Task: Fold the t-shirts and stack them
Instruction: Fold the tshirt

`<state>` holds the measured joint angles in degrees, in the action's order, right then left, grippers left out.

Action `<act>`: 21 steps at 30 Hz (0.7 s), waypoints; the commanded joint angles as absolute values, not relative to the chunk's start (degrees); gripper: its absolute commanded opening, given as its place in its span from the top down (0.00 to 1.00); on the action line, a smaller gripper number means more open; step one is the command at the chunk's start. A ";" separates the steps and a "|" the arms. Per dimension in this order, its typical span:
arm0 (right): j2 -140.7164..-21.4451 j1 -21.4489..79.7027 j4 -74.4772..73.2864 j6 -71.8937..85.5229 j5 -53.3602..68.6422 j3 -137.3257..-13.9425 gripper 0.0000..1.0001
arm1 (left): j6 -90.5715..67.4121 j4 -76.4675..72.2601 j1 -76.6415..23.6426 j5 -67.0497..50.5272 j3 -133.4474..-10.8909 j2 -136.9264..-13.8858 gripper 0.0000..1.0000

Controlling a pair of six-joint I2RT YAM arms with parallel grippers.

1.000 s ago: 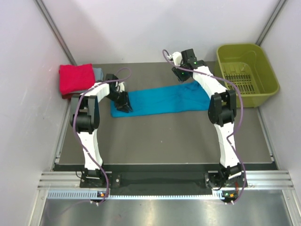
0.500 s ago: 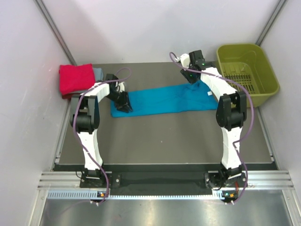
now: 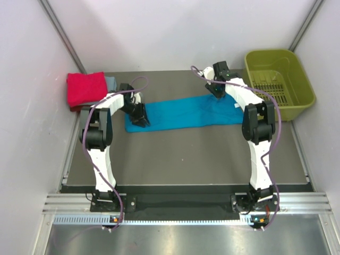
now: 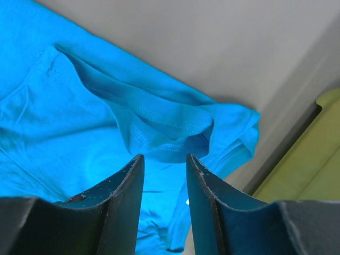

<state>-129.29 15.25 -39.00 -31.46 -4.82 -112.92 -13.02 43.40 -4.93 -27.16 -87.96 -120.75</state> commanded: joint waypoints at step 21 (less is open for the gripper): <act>-132.27 16.17 -35.69 -35.42 -7.82 -111.44 0.63 | -12.30 44.74 -4.66 -21.80 -88.59 -121.82 0.58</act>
<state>-131.02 15.35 -38.13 -34.13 -5.98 -110.06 -13.41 43.70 -4.97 -26.55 -88.18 -120.77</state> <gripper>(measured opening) 0.376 0.416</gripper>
